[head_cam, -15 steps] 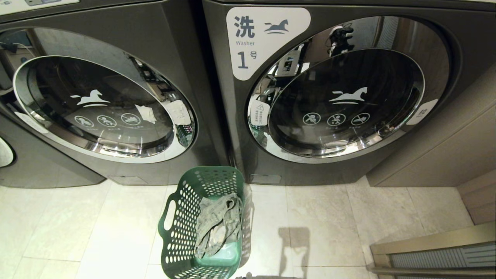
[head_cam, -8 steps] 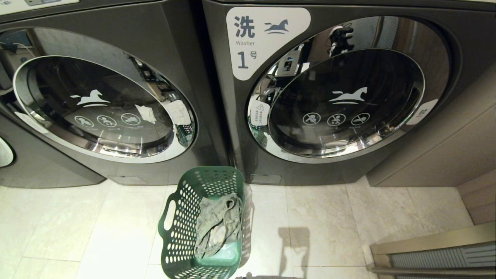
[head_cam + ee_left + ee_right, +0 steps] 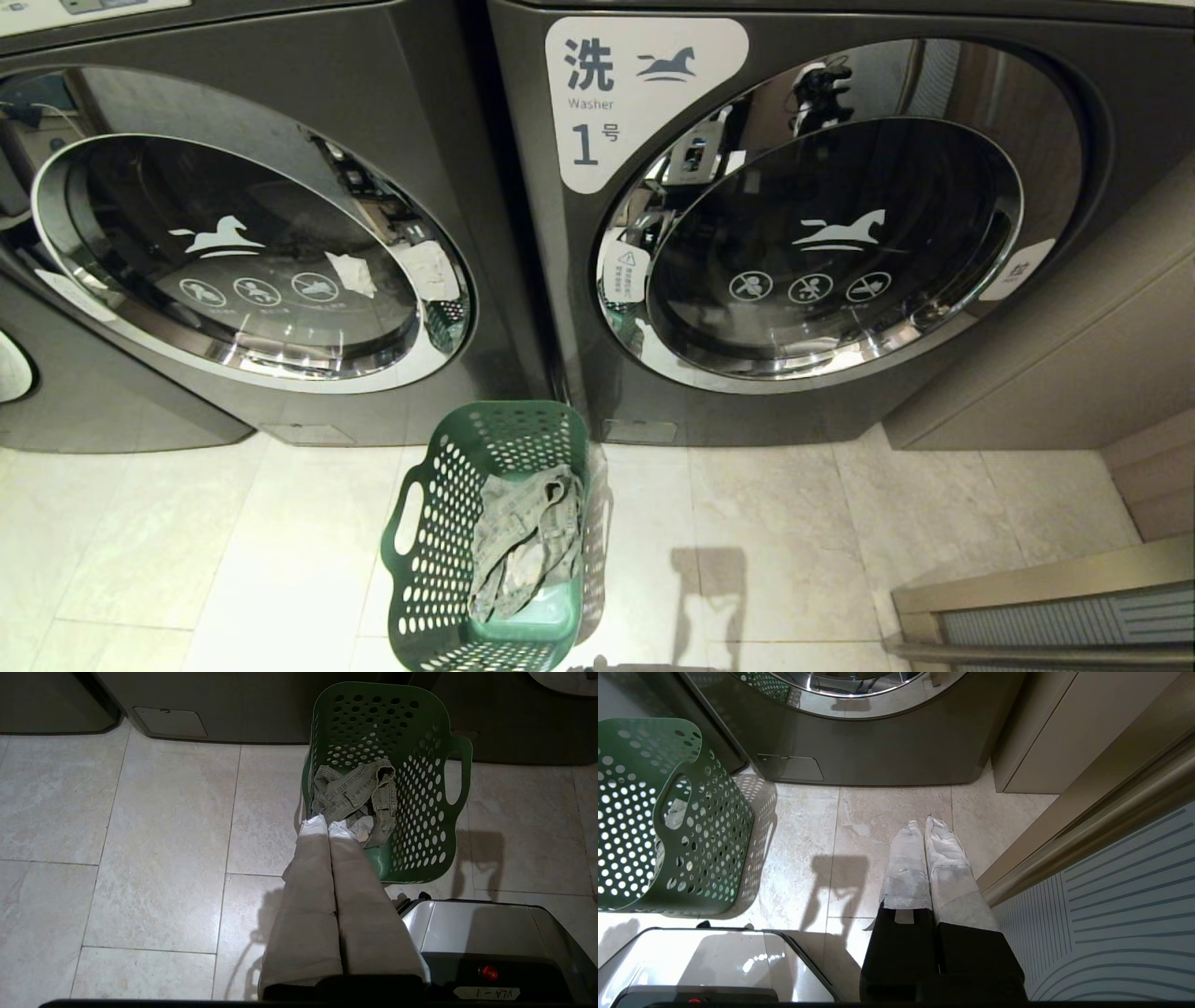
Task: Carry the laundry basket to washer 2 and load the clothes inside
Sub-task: Open the lid of the washing machine
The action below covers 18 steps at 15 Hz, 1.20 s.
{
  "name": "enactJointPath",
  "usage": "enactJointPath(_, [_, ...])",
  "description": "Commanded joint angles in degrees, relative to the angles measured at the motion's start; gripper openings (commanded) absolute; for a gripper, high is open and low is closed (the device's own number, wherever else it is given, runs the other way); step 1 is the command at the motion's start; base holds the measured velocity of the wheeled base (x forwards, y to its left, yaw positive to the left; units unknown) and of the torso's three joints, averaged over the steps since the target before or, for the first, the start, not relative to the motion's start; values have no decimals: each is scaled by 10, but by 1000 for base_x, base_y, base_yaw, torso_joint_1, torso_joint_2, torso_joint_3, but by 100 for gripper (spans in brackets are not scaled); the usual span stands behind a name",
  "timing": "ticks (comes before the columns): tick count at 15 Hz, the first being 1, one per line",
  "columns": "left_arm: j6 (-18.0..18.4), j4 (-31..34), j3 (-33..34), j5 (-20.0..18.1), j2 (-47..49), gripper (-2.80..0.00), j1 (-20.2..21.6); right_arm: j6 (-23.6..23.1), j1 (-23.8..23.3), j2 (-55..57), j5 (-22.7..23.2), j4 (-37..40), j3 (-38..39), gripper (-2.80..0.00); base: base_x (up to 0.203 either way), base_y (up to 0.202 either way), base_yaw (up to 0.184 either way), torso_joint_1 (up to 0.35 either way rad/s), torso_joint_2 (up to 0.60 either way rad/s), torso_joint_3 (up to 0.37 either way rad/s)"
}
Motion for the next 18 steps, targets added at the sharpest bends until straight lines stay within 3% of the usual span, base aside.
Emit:
enactJointPath(1, [0, 1, 0, 0, 0, -280, 0, 0, 0, 0, 1, 0, 0, -280, 0, 0, 0, 0, 0, 0])
enactJointPath(12, [0, 1, 0, 0, 0, -280, 0, 0, 0, 1, 0, 0, 0, -280, 0, 0, 0, 0, 0, 0])
enactJointPath(18, [0, 1, 0, 0, 0, -280, 0, 0, 1, 1, 0, 0, 0, -280, 0, 3, -146, 3, 5, 3])
